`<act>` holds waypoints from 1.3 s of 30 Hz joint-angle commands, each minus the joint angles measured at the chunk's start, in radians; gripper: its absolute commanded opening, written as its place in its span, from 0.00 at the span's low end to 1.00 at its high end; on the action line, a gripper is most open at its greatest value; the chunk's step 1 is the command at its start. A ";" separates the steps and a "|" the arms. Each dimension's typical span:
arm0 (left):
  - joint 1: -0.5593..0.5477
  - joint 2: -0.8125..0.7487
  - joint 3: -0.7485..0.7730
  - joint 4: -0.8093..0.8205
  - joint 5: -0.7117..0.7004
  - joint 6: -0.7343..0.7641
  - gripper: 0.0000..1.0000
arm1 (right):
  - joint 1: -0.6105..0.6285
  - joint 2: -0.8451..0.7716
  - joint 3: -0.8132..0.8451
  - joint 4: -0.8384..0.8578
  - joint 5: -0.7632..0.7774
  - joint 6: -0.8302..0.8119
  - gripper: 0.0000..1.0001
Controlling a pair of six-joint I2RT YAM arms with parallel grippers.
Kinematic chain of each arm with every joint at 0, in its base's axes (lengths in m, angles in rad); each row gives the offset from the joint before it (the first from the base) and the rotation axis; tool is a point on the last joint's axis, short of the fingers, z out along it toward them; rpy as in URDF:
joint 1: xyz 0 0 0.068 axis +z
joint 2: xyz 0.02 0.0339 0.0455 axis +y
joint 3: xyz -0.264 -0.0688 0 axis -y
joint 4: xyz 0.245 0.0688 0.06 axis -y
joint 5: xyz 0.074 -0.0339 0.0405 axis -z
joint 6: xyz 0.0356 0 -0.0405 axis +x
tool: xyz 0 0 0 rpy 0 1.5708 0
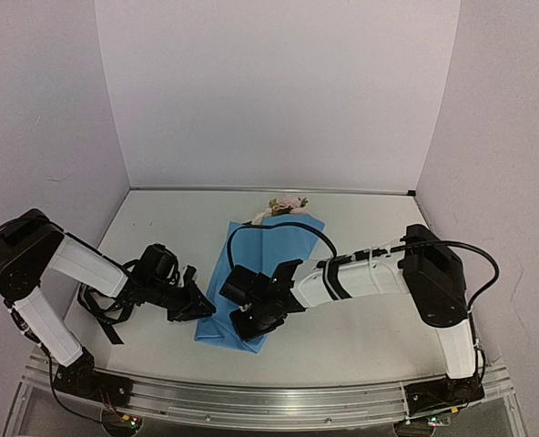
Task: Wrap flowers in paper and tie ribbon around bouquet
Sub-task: Press the fold line on the folded wrapping paper.
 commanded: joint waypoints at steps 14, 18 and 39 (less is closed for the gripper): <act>-0.046 -0.089 0.079 -0.075 0.029 0.101 0.15 | 0.005 0.106 -0.041 -0.096 -0.036 -0.001 0.28; -0.063 -0.040 0.074 -0.003 0.045 0.091 0.14 | 0.005 0.106 -0.034 -0.096 -0.038 -0.003 0.28; -0.065 0.125 0.001 0.127 0.028 0.012 0.01 | -0.065 -0.193 -0.095 -0.072 0.042 0.027 0.41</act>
